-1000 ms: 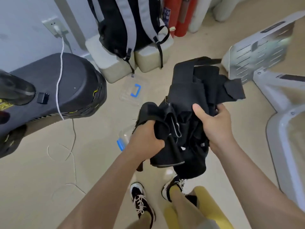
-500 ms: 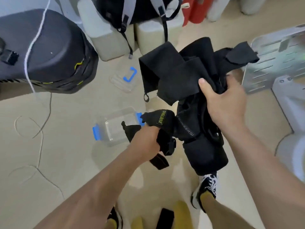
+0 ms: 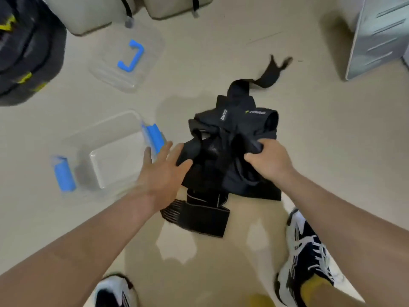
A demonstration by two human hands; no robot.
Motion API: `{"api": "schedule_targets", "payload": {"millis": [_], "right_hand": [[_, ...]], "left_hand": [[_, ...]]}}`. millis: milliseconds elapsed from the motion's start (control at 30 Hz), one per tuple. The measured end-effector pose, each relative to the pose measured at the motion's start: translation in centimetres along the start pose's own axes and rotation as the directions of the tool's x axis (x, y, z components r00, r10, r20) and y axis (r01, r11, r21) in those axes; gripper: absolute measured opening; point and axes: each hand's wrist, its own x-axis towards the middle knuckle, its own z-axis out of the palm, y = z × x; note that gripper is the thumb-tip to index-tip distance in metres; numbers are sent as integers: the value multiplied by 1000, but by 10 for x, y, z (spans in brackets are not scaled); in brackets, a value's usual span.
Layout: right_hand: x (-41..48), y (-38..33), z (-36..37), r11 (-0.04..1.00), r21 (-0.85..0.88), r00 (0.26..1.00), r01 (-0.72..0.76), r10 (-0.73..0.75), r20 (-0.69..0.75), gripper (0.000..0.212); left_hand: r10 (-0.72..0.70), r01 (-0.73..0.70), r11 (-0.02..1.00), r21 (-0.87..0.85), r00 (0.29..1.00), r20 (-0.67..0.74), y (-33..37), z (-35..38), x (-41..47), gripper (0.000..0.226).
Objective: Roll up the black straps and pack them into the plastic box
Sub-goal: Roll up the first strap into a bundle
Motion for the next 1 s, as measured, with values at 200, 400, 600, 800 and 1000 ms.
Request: {"api": "schedule_targets", "payload": {"millis": [200,400,600,800,1000], "right_hand": [[7,-5,14,840,491,945,-229,69,321,29],[-13,-48,-13,876,466,828,-125,-167,536,18],[-51,-92,-55,783,622,814,-4,-359,457,9],[-119,-134,-83,326,925,742,-195,-567,357,9],[-200,-171,-152,211,977,680,22,-719,140,17]], "left_hand": [[74,-105,920,378,993,96,-25,40,13,44],[2,6,999,-53,990,138,-34,6,6,29],[33,49,206,-977,998,58,-10,-73,-26,96],[-112,-43,323,-946,990,-83,24,-114,-68,40],[-450,20,460,-888,867,-213,37,-145,-118,25]]}}
